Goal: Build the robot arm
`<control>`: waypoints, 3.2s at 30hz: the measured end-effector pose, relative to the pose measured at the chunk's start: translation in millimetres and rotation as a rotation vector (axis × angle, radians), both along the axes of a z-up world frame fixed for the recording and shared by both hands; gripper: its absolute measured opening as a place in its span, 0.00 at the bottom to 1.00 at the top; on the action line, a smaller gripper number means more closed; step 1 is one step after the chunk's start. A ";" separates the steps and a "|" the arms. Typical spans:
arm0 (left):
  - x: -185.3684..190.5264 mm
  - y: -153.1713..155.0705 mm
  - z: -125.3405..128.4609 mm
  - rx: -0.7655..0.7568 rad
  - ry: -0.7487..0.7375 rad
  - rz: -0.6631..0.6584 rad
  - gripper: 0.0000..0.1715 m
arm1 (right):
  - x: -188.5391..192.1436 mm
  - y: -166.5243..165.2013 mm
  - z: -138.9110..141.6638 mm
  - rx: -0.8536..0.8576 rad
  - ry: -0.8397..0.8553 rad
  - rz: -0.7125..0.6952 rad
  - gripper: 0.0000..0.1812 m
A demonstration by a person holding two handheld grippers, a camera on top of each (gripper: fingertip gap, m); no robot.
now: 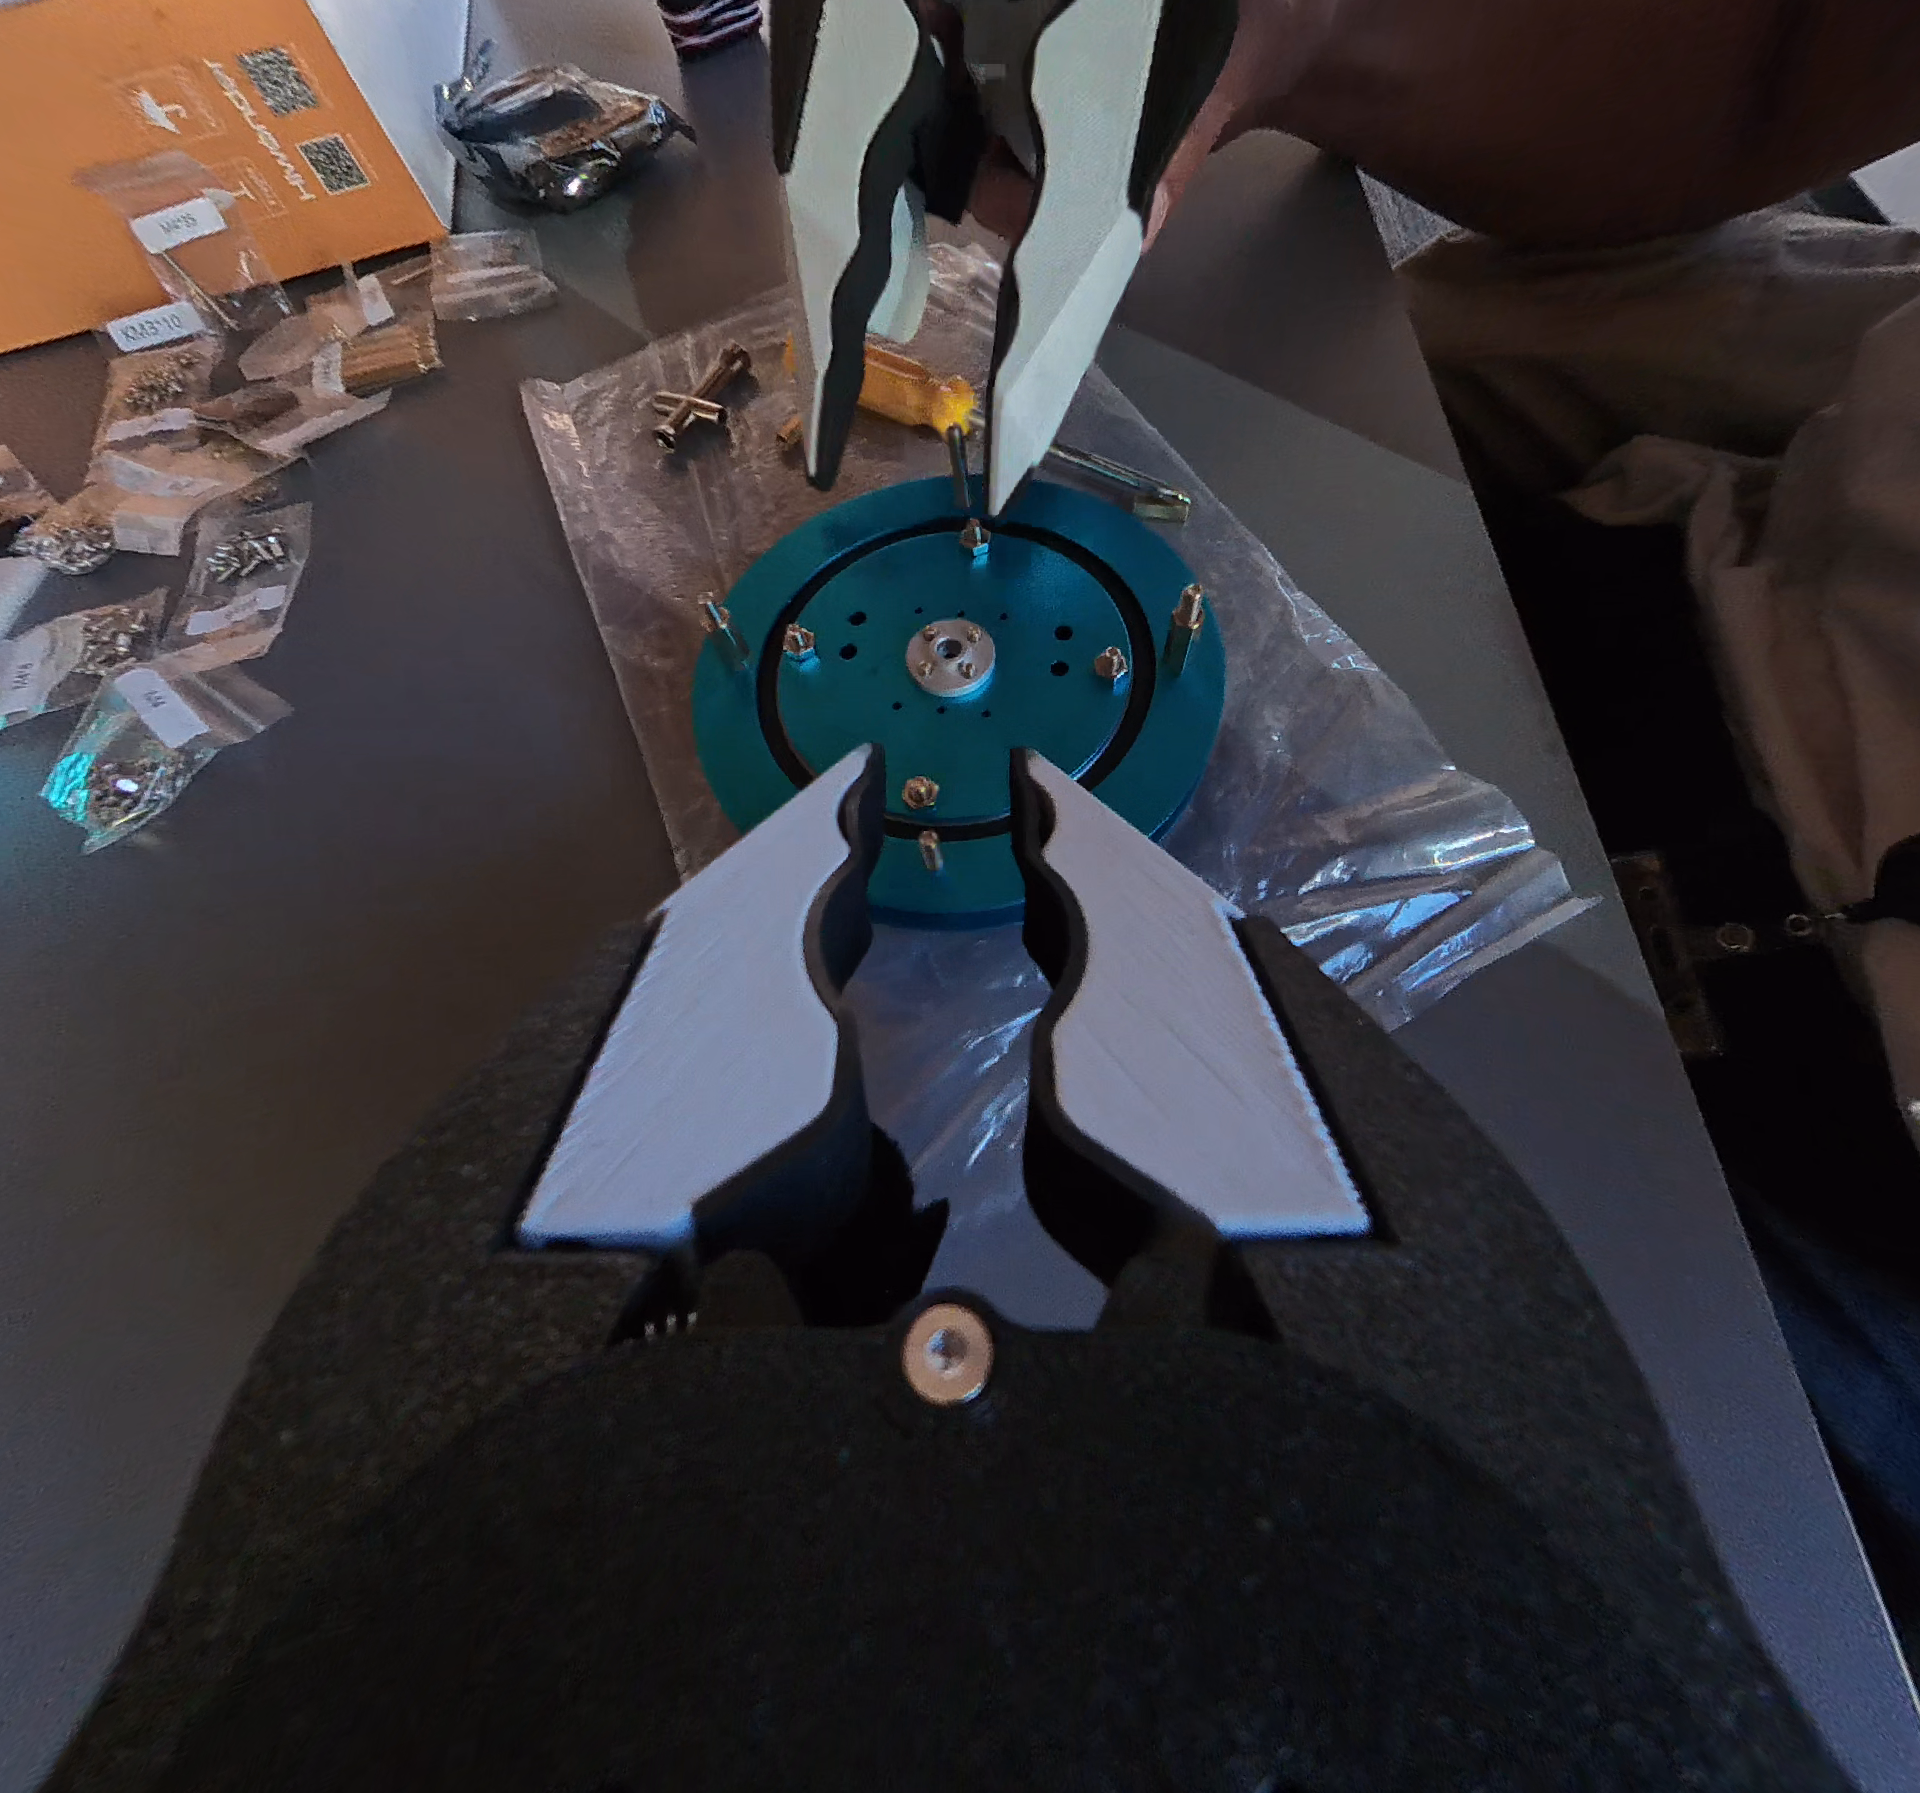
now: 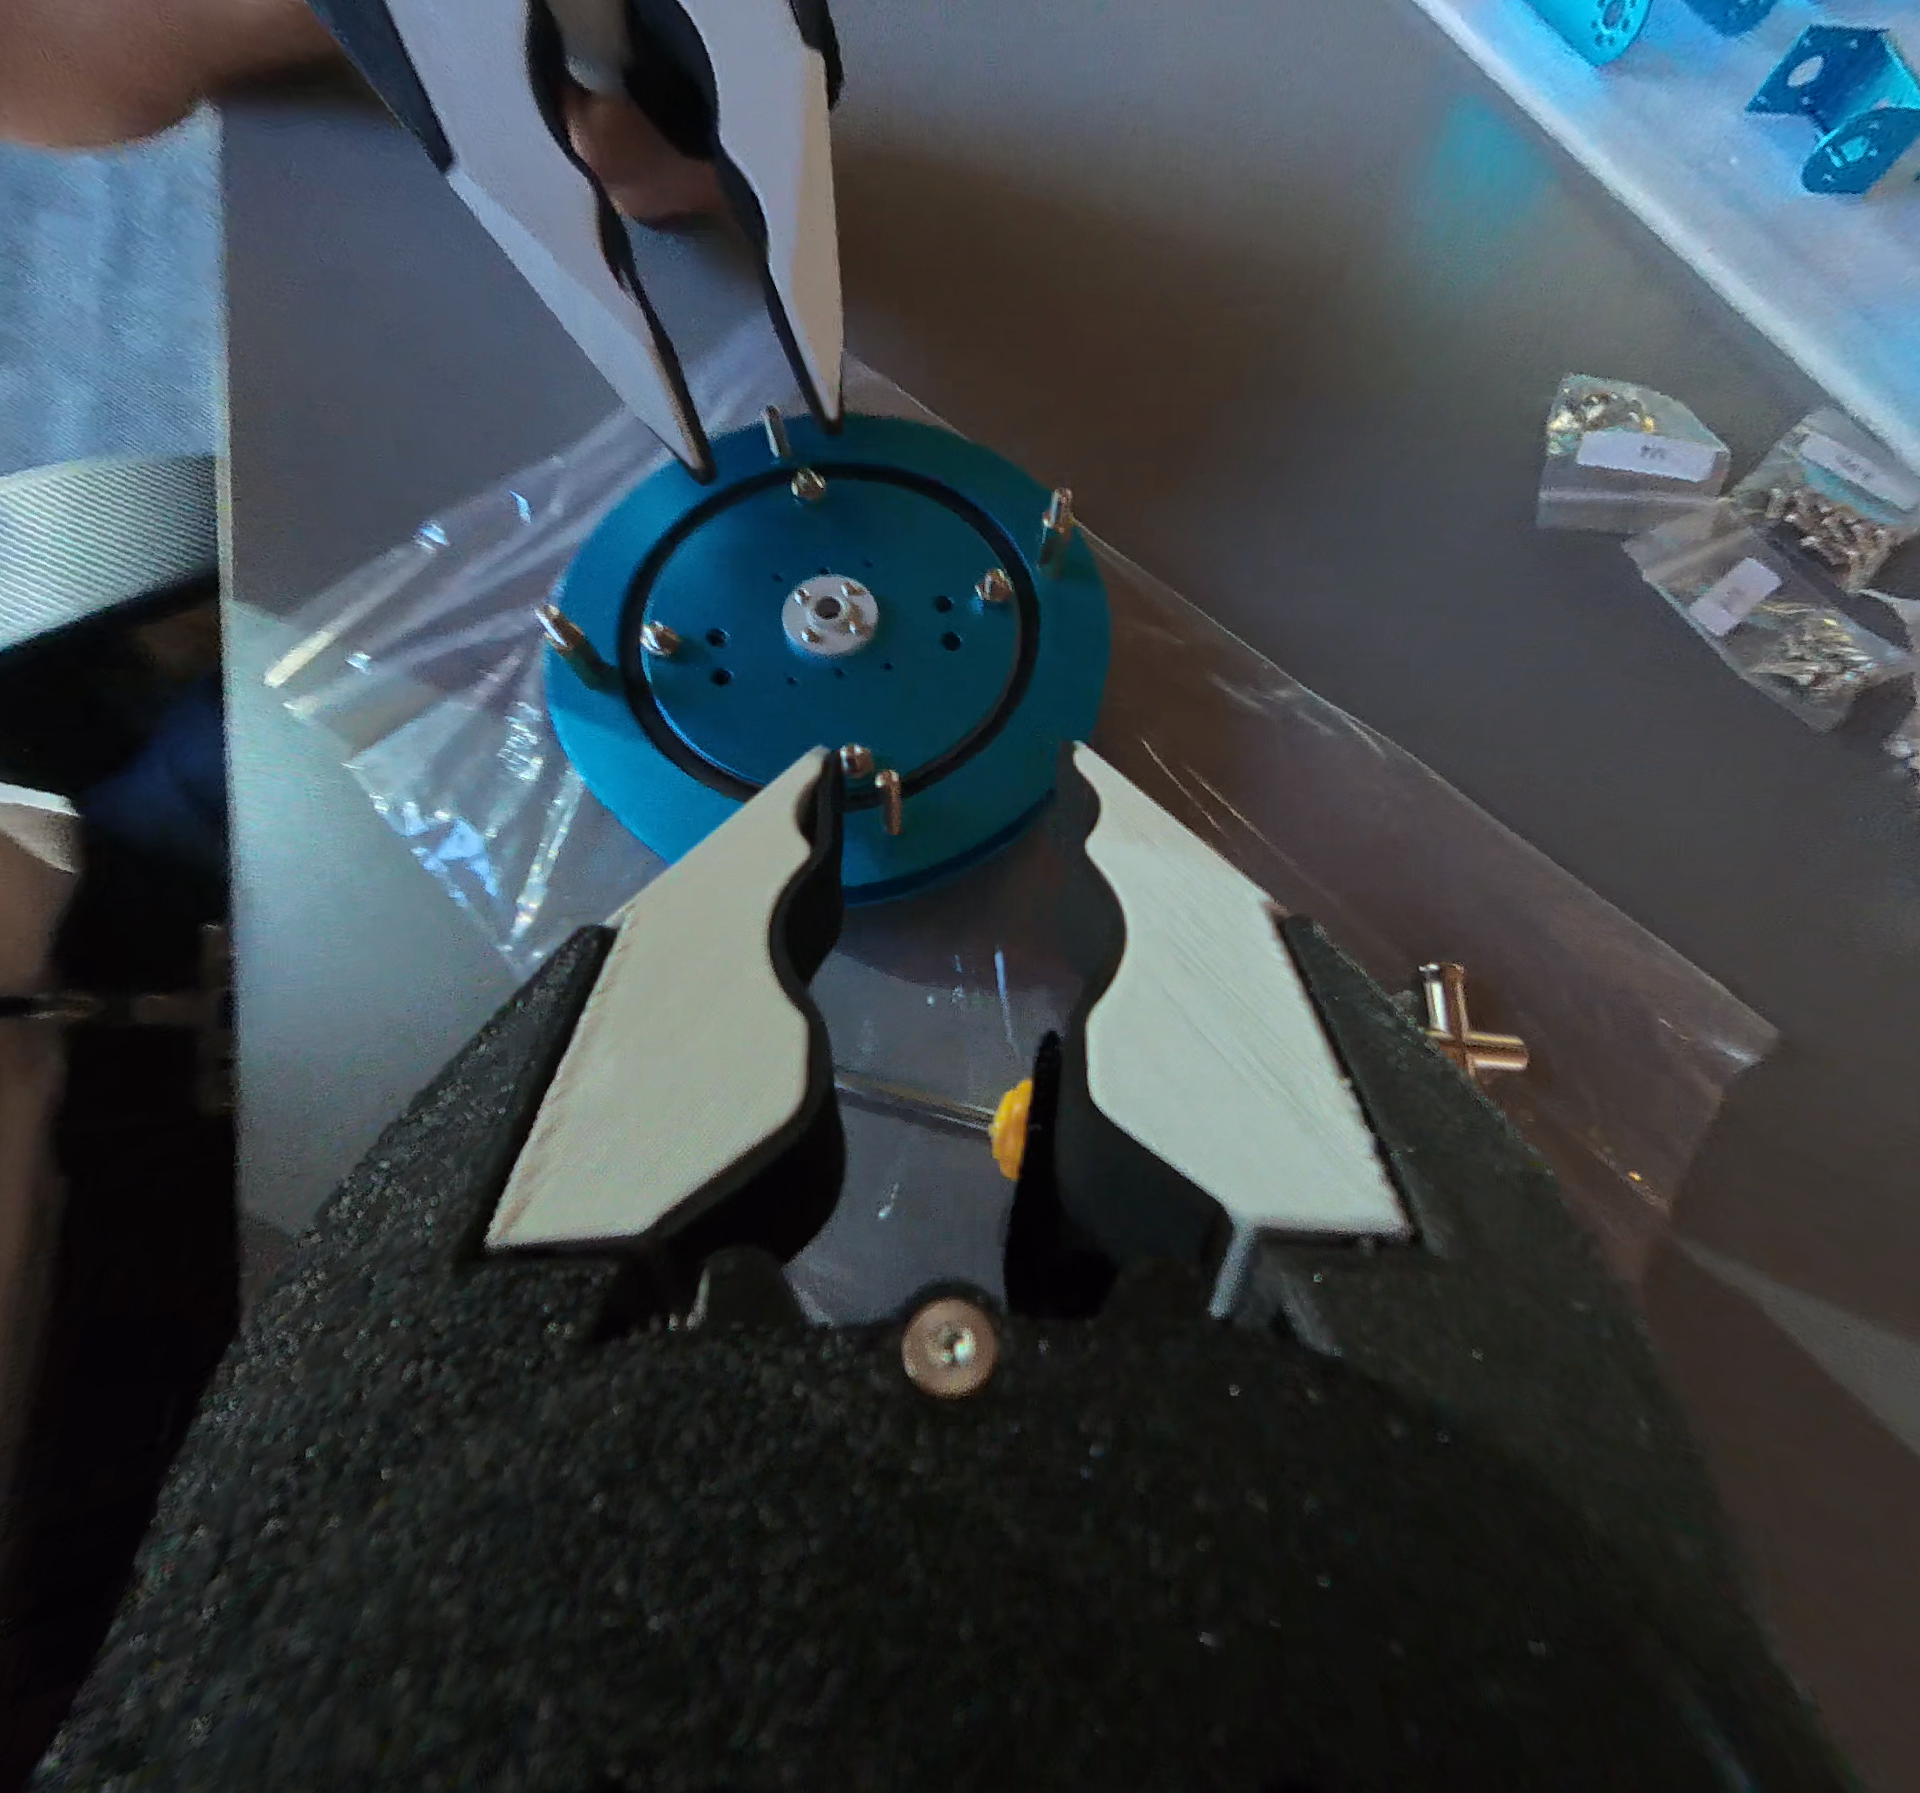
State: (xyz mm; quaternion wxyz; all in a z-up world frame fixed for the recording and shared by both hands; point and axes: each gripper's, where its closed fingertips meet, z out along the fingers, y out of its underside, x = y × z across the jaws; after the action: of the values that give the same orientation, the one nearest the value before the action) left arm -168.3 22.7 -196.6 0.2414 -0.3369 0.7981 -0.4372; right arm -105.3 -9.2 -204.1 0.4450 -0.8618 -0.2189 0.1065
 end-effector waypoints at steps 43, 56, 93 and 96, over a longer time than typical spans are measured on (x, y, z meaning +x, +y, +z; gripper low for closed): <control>-5.5 -1.9 -10.8 0.126 -0.020 -0.031 0.03 | -12.9 0.6 -3.9 -0.066 0.119 0.054 0.07; -4.1 4.0 -11.2 0.055 0.049 0.019 0.04 | -19.6 -0.8 -4.5 -0.017 0.026 0.155 0.05; -115.8 -11.4 66.8 -0.113 -0.280 0.582 0.15 | -37.5 -120.8 74.6 0.330 0.452 -0.143 0.13; -153.2 -70.0 55.9 -0.314 -0.310 0.566 0.15 | -75.7 -164.1 45.1 0.358 0.428 -0.153 0.12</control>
State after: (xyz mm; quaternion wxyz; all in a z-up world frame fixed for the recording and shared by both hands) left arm -321.6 -47.3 -140.7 0.4167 -0.5072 0.5502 -0.5161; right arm -181.0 -173.3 -159.0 0.6328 -0.7416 -0.0695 0.2116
